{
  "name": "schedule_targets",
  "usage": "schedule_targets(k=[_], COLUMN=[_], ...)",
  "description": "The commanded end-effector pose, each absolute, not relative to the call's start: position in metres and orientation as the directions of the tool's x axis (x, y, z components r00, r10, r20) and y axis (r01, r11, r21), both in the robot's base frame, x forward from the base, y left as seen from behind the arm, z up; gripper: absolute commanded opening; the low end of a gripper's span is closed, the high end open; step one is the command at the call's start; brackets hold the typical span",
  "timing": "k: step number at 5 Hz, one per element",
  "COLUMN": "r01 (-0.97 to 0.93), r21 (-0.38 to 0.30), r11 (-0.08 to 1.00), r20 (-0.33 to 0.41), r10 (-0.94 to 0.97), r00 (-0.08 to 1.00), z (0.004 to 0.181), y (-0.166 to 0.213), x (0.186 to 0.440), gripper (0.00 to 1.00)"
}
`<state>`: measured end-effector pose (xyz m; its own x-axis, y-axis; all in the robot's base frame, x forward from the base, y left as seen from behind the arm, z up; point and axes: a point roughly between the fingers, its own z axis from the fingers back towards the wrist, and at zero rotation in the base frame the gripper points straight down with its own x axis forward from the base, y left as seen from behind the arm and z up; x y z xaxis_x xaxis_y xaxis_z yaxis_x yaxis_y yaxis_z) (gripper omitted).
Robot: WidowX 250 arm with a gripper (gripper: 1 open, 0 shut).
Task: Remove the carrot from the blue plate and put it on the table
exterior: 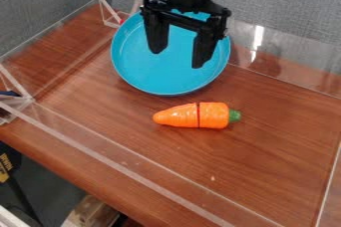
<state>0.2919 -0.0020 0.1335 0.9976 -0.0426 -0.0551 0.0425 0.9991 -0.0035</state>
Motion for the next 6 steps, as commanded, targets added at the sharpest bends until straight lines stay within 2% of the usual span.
schedule_targets(k=[1,6], r01=[0.029,0.044], r21=[-0.001,-0.002], r11=[1.0,0.999], r20=[0.004,0.01], r10=[-0.029,-0.044], r00=[1.0,0.999], z=[0.149,0.156], y=[0.003,-0.009], x=[0.299,0.297], gripper=[1.0,1.0])
